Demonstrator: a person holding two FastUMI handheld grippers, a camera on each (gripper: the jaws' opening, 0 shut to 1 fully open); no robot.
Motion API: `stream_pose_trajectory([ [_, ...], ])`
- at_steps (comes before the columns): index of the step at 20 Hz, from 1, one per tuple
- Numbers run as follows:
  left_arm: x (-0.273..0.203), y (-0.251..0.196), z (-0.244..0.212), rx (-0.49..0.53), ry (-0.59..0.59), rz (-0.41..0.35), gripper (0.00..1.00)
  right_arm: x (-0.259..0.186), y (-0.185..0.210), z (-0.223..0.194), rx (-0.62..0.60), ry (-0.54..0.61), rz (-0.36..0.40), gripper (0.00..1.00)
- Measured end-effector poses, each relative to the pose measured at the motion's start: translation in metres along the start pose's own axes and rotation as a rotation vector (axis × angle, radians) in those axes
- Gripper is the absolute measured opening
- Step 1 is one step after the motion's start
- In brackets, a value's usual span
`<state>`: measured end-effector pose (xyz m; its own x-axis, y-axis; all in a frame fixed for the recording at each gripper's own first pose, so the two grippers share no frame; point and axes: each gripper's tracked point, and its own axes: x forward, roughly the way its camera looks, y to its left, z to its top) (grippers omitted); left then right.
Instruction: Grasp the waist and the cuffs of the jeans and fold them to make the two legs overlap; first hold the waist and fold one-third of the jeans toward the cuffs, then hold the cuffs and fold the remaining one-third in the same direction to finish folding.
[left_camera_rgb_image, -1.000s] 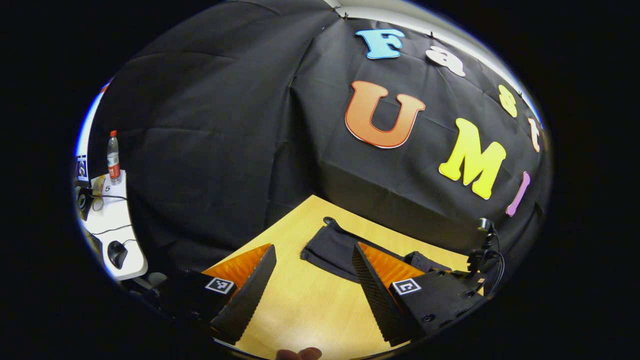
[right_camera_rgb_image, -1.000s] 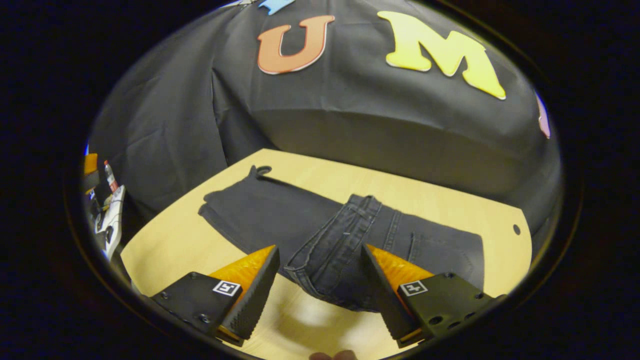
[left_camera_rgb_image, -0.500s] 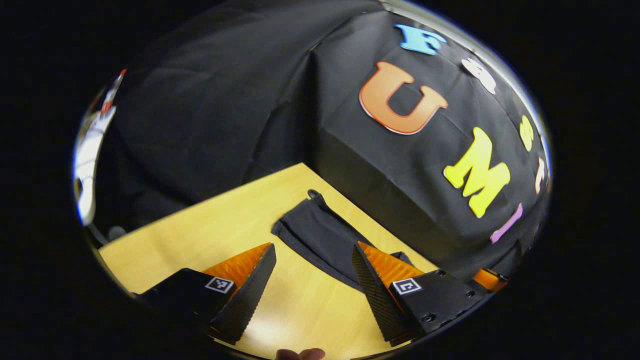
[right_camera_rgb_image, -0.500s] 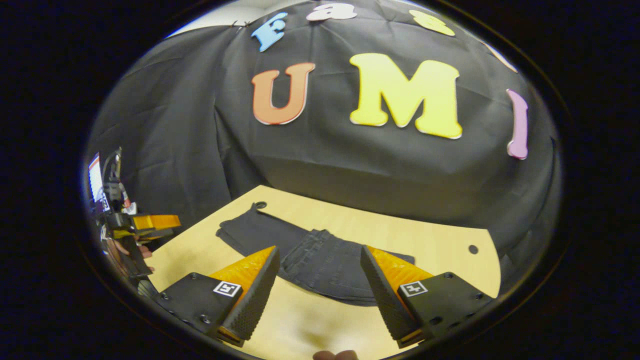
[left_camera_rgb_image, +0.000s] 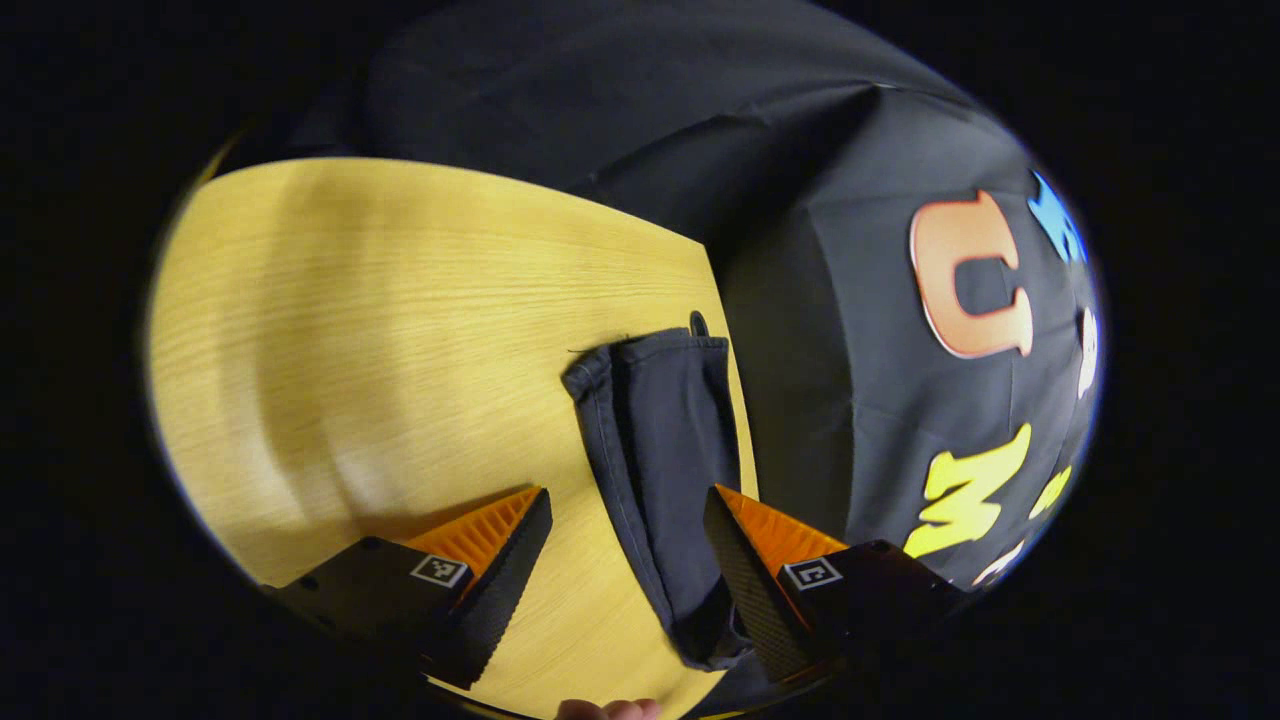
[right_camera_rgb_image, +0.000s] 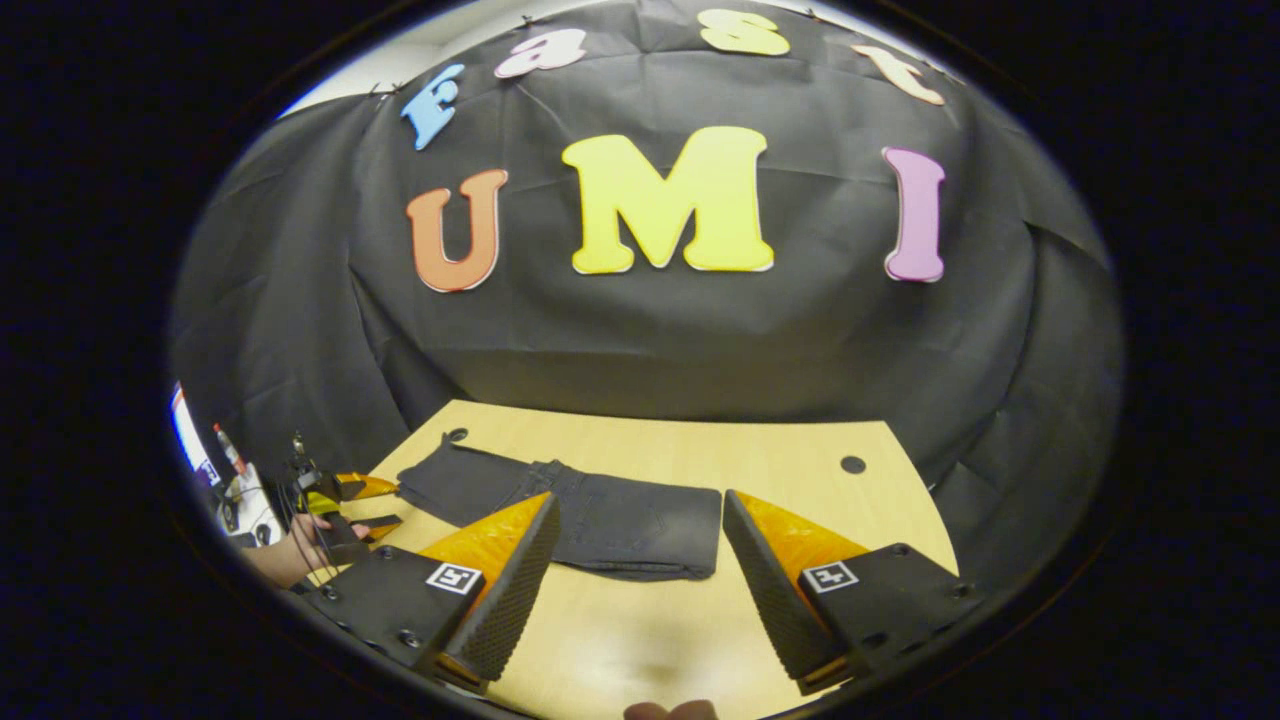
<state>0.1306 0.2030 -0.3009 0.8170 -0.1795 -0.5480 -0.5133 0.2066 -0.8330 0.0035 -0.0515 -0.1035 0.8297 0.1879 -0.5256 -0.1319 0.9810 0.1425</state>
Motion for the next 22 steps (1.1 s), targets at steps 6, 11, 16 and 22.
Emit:
stream_pose_trajectory([
  [6, 0.032, -0.017, 0.03, -0.113, -0.036, -0.035, 0.98, 0.006, -0.011, -0.009, 0.046, 0.042, -0.008, 0.99],
  [11, 0.066, -0.028, 0.03, -0.127, -0.046, -0.062, 0.96, 0.004, -0.016, -0.011, 0.02, 0.054, -0.019, 0.99],
  [16, 0.082, -0.008, 0.03, -0.148, -0.066, 0.009, 0.19, -0.007, -0.027, -0.016, 0.032, 0.057, -0.047, 0.99],
  [22, 0.052, -0.077, 0.019, 0.04, -0.078, -0.088, 0.1, -0.032, -0.041, -0.011, -0.035, -0.008, -0.116, 1.0],
])
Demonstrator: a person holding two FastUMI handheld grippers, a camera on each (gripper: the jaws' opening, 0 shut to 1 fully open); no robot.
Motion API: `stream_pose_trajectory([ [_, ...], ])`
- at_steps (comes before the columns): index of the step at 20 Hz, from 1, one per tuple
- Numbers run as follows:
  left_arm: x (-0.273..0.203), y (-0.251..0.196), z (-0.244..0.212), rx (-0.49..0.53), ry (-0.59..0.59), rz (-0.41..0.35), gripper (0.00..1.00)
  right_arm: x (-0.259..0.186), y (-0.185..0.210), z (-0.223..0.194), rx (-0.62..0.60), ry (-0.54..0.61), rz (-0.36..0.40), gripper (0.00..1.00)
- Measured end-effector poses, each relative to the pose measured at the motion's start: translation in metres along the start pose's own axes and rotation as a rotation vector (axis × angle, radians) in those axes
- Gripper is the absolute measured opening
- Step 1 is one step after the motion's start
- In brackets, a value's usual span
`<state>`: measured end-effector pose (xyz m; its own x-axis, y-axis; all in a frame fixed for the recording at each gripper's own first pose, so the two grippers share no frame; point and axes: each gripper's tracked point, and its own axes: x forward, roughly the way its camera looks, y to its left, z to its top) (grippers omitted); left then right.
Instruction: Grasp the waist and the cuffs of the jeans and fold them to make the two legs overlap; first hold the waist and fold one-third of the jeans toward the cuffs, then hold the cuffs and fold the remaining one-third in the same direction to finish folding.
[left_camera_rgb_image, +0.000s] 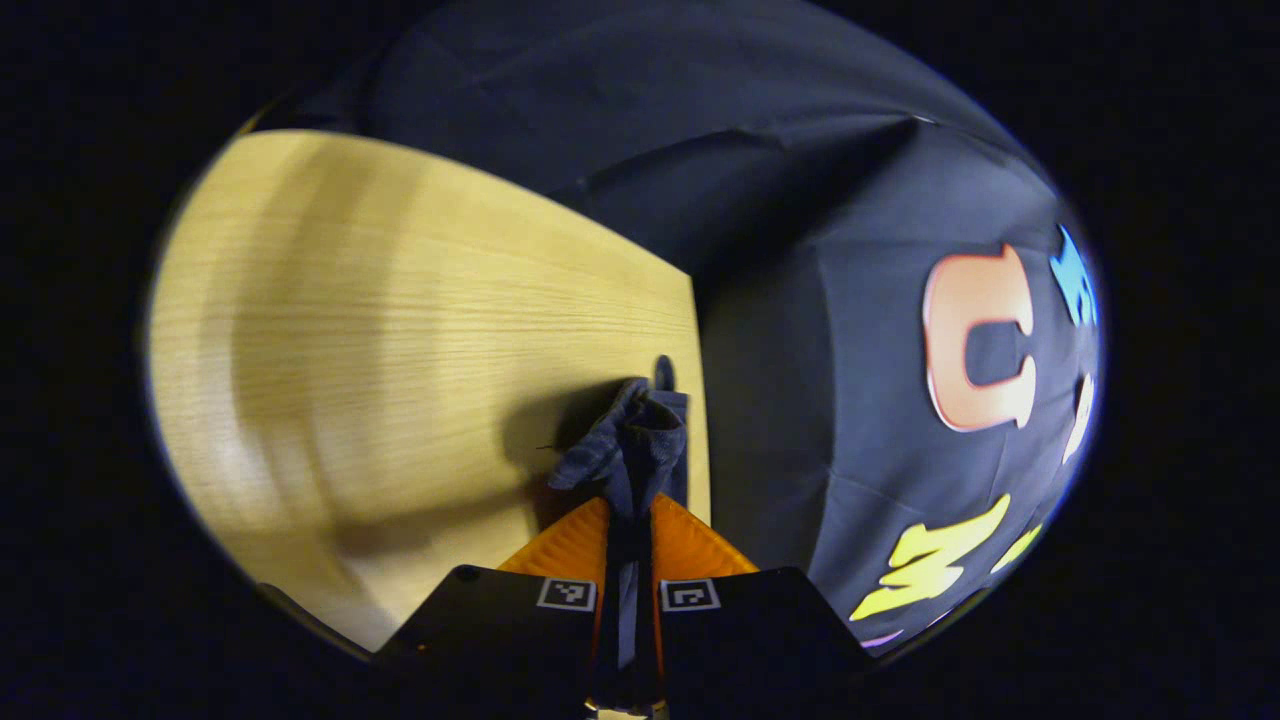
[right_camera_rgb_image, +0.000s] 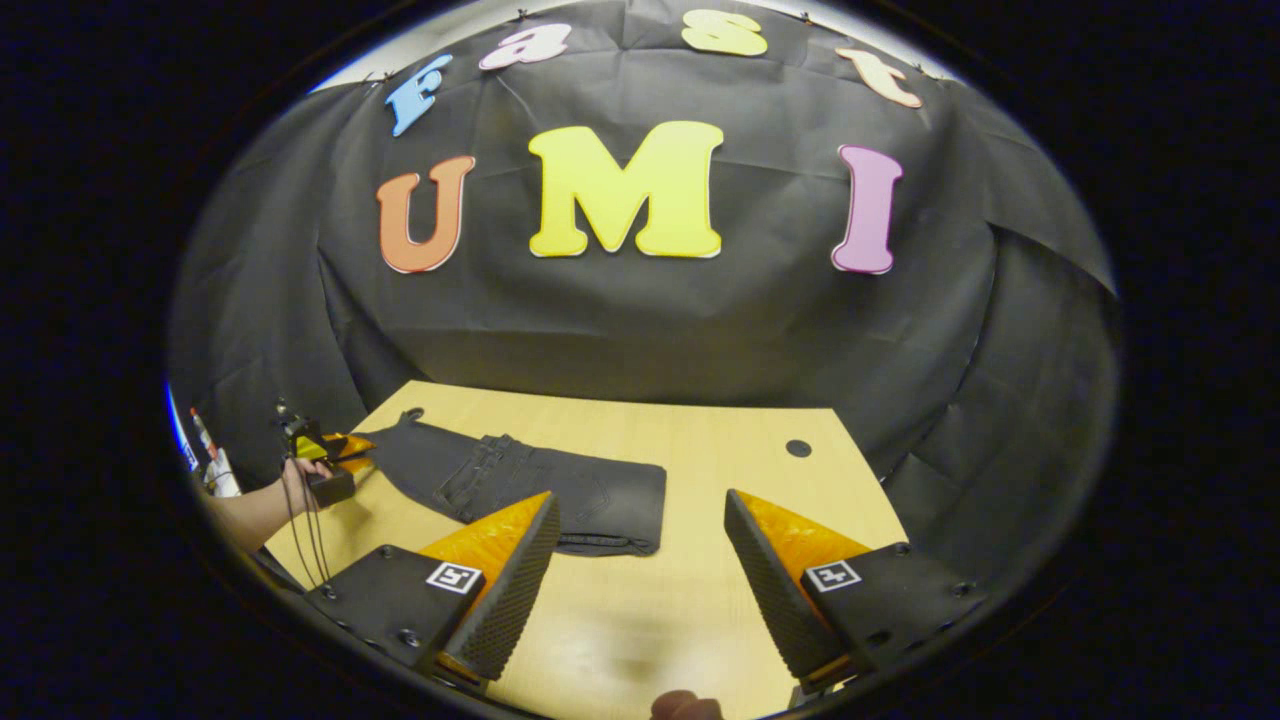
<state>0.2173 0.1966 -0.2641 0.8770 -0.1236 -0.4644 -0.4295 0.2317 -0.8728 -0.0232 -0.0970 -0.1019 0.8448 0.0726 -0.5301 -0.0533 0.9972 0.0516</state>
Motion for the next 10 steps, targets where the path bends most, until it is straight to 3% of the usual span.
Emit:
stream_pose_trajectory([
  [5, -0.045, -0.108, -0.047, 0.336, 0.011, -0.134, 0.1, -0.025, -0.014, 0.001, 0.04, -0.047, -0.015, 1.0],
  [10, -0.069, -0.183, -0.171, 0.68, 0.081, -0.28, 0.1, -0.072, -0.052, -0.017, 0.073, -0.085, -0.1, 1.0],
])
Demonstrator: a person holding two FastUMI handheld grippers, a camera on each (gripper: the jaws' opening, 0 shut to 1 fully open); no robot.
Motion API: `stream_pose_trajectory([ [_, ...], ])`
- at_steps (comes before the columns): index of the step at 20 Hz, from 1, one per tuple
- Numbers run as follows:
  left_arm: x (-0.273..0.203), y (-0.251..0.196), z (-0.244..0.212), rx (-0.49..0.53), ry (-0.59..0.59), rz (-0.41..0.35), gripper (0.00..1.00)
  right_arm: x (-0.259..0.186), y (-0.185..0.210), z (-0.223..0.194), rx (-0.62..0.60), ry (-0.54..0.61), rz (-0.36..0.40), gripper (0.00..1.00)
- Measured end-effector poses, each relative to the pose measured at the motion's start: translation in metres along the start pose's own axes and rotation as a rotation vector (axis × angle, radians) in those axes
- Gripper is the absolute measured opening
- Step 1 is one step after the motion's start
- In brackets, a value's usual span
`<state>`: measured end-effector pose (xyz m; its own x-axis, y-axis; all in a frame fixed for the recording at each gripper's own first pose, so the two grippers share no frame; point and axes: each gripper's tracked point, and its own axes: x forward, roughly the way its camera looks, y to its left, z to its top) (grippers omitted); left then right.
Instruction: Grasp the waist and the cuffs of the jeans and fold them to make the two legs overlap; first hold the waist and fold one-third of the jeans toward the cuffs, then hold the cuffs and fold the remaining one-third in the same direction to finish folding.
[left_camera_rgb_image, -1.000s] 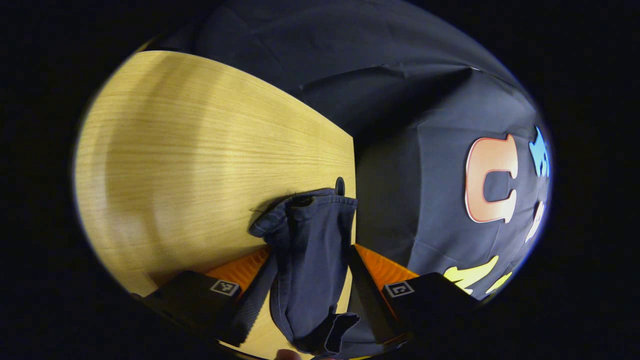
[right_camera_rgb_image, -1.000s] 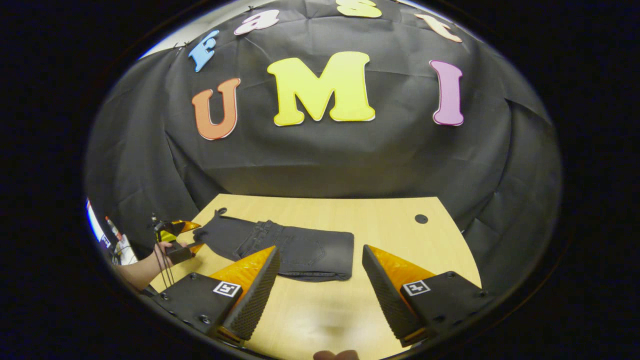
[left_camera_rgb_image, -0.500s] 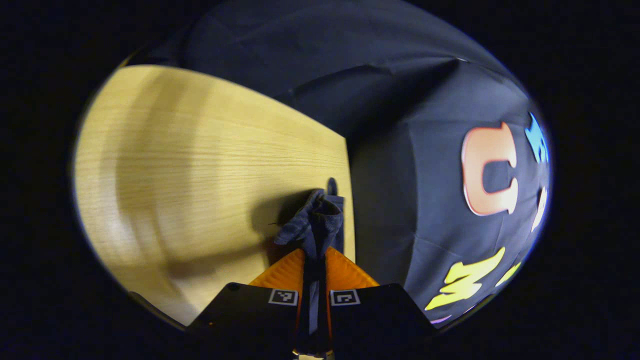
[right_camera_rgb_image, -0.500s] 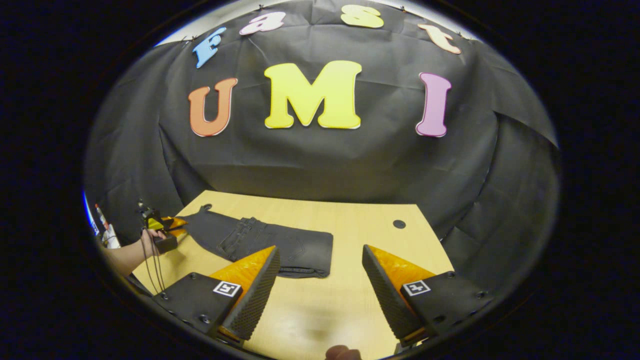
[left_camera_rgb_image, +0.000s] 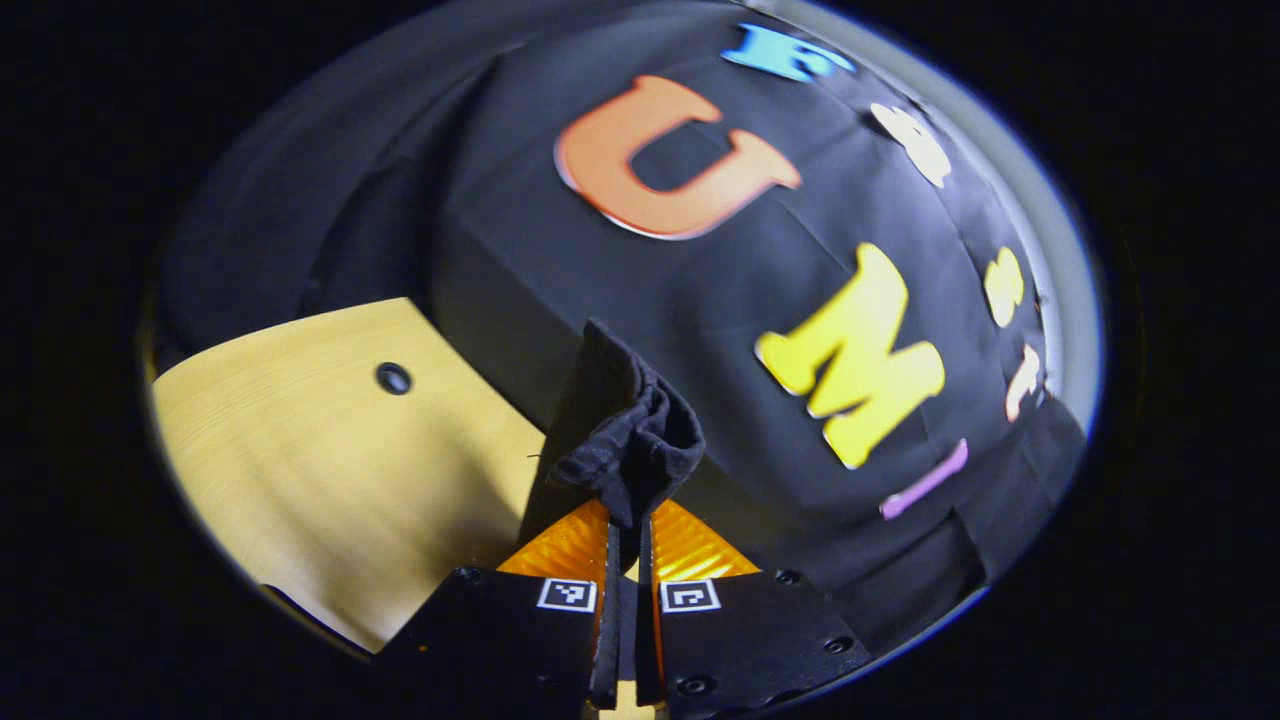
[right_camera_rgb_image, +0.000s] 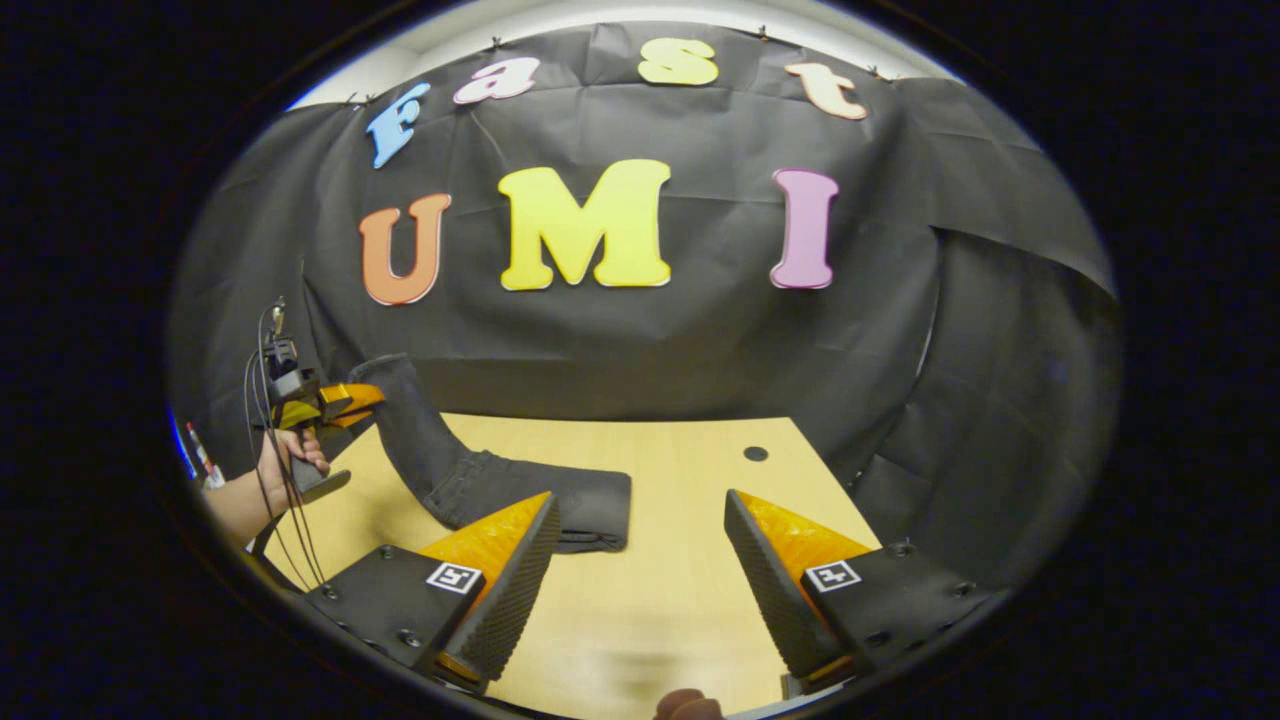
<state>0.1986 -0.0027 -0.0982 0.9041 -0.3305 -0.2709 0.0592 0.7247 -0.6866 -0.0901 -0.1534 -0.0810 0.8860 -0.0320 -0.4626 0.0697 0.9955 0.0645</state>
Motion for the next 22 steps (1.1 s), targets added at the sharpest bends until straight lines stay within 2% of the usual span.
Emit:
stream_pose_trajectory([
  [4, 0.024, -0.056, -0.077, 0.224, 0.095, -0.083, 0.09, -0.029, -0.047, -0.014, 0.051, 0.005, -0.104, 0.99],
  [7, 0.054, -0.059, -0.131, 0.328, 0.187, -0.079, 0.1, -0.044, -0.074, -0.025, 0.076, 0.017, -0.173, 0.99],
  [11, 0.076, -0.031, -0.22, 0.45, 0.304, 0.005, 0.1, -0.052, -0.089, -0.043, 0.082, 0.064, -0.205, 1.0],
  [13, 0.077, -0.016, -0.25, 0.475, 0.363, 0.054, 0.12, -0.047, -0.089, -0.048, 0.079, 0.081, -0.202, 0.99],
  [15, 0.084, -0.015, -0.26, 0.467, 0.389, 0.074, 0.21, -0.044, -0.088, -0.05, 0.076, 0.088, -0.194, 1.0],
  [17, 0.08, -0.035, -0.267, 0.475, 0.397, 0.033, 0.53, -0.038, -0.084, -0.048, 0.083, 0.088, -0.181, 0.99],
  [20, 0.071, -0.045, -0.266, 0.533, 0.394, 0.037, 1.0, -0.032, -0.076, -0.045, 0.079, 0.078, -0.152, 0.99],
  [22, 0.066, -0.051, -0.261, 0.519, 0.392, 0.027, 1.0, -0.027, -0.07, -0.038, 0.067, 0.058, -0.127, 1.0],
])
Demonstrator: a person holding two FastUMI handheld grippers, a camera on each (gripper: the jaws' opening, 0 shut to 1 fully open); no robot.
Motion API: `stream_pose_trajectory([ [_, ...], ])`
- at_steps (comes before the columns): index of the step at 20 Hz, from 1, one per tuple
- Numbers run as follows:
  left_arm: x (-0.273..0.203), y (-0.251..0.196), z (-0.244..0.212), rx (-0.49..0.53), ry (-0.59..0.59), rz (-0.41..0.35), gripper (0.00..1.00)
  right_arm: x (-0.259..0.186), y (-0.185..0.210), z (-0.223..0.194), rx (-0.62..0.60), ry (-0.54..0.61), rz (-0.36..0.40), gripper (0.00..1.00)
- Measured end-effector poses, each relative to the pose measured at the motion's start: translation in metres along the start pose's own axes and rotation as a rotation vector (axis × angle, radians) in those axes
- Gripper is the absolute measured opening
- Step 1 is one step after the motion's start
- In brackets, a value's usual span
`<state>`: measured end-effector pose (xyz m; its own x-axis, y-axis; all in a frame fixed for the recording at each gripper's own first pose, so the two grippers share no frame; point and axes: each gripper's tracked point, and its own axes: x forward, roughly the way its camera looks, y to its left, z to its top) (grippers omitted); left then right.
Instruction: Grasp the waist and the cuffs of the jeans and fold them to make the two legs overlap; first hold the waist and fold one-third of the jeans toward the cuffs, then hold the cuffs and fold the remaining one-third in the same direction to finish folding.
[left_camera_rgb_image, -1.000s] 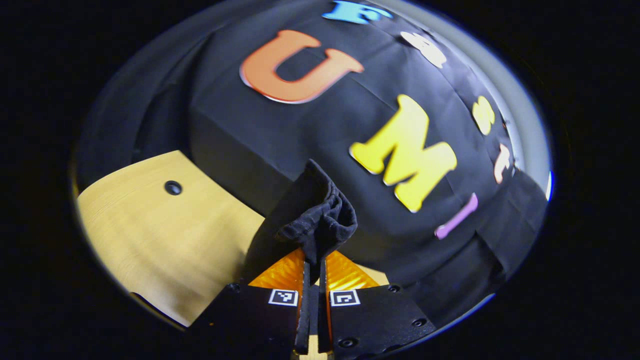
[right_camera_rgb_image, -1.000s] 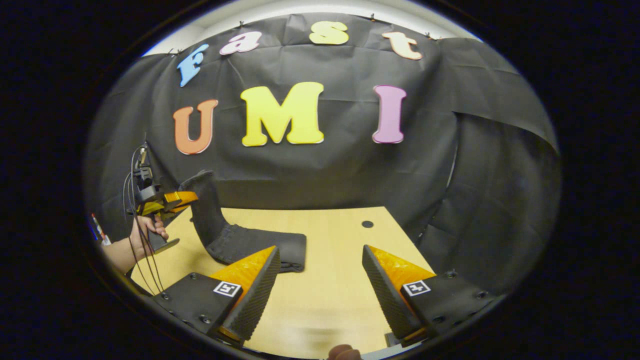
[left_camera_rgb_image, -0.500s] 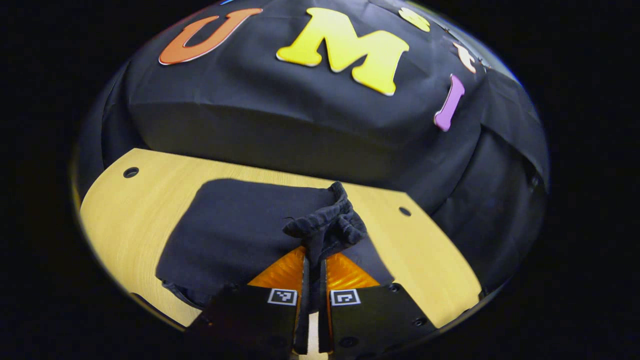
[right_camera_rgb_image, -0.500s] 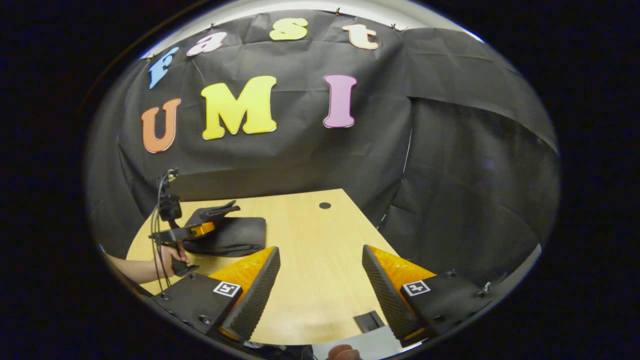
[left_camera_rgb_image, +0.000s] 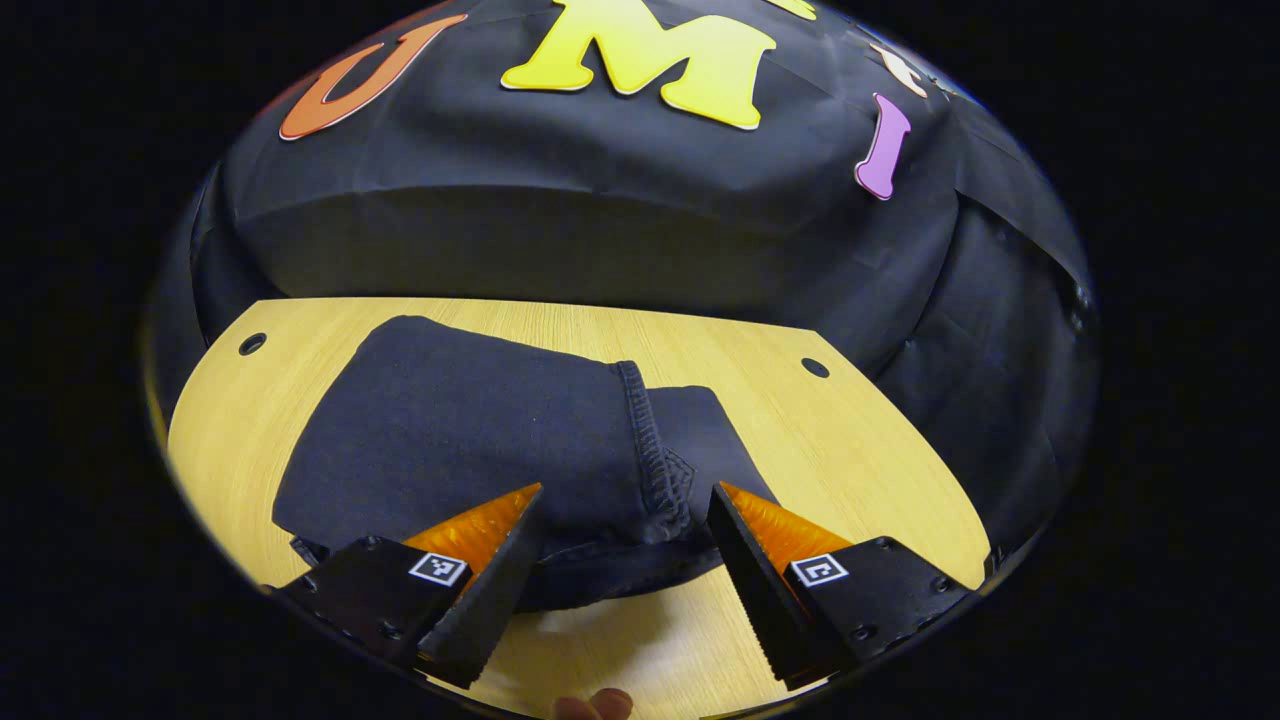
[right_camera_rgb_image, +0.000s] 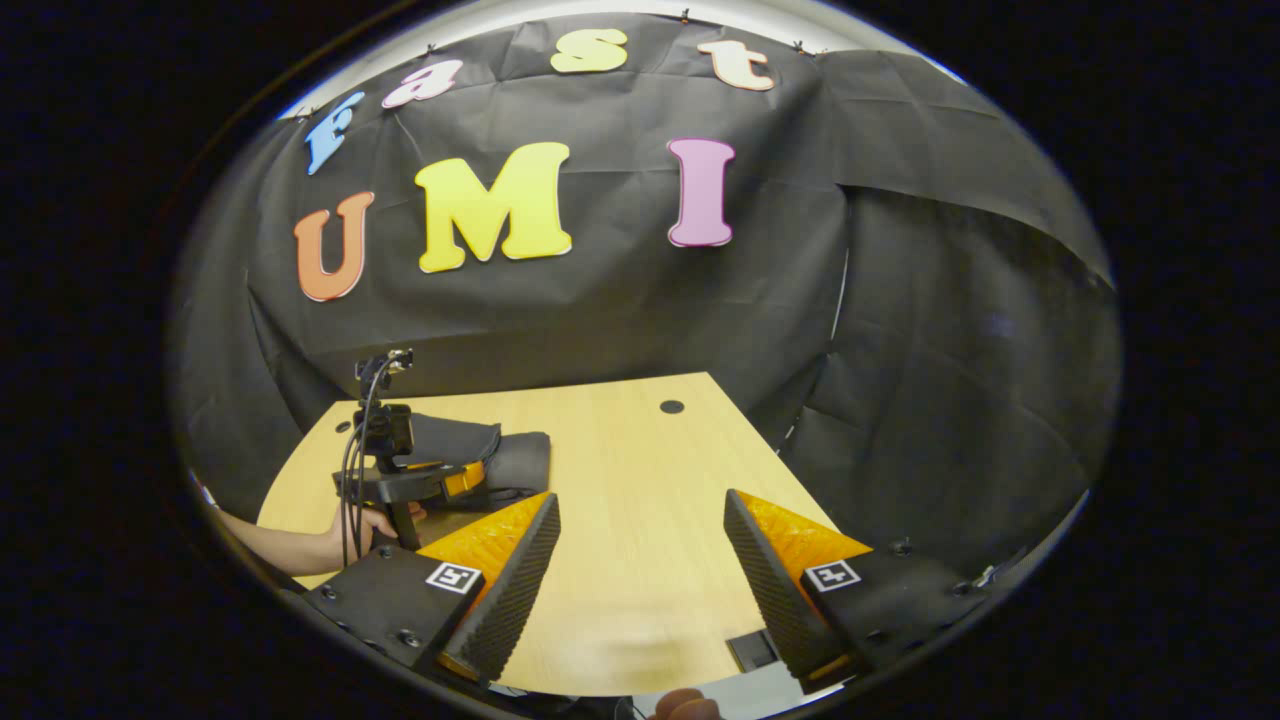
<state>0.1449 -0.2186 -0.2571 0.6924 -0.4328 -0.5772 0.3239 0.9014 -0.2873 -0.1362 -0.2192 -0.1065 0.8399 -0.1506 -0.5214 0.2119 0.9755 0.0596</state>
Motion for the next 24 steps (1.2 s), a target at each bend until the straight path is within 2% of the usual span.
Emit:
stream_pose_trajectory([
  [3, -0.039, -0.005, 0.023, -0.06, -0.033, -0.017, 1.0, 0.012, 0.023, 0.021, -0.023, -0.046, 0.051, 1.0],
  [6, -0.094, 0.012, 0.069, -0.055, -0.14, 0.007, 1.0, 0.023, 0.052, 0.052, -0.04, -0.12, 0.11, 1.0],
  [9, -0.161, 0.038, 0.123, 0.01, -0.267, 0.076, 0.98, 0.034, 0.086, 0.091, -0.067, -0.212, 0.163, 0.99],
  [12, -0.226, 0.061, 0.167, 0.054, -0.395, 0.153, 1.0, 0.037, 0.116, 0.134, -0.069, -0.334, 0.175, 0.99],
  [13, -0.248, 0.07, 0.182, 0.068, -0.435, 0.185, 0.98, 0.036, 0.124, 0.148, -0.07, -0.377, 0.17, 0.99],
  [15, -0.287, 0.088, 0.202, 0.087, -0.505, 0.244, 0.98, 0.028, 0.135, 0.159, -0.085, -0.435, 0.163, 1.0],
  [20, -0.344, 0.107, 0.201, 0.094, -0.587, 0.317, 0.98, 0.023, 0.155, 0.142, -0.12, -0.429, 0.195, 0.99],
  [24, -0.355, 0.112, 0.184, 0.089, -0.588, 0.335, 0.98, 0.015, 0.159, 0.141, -0.139, -0.455, 0.19, 0.99],
])
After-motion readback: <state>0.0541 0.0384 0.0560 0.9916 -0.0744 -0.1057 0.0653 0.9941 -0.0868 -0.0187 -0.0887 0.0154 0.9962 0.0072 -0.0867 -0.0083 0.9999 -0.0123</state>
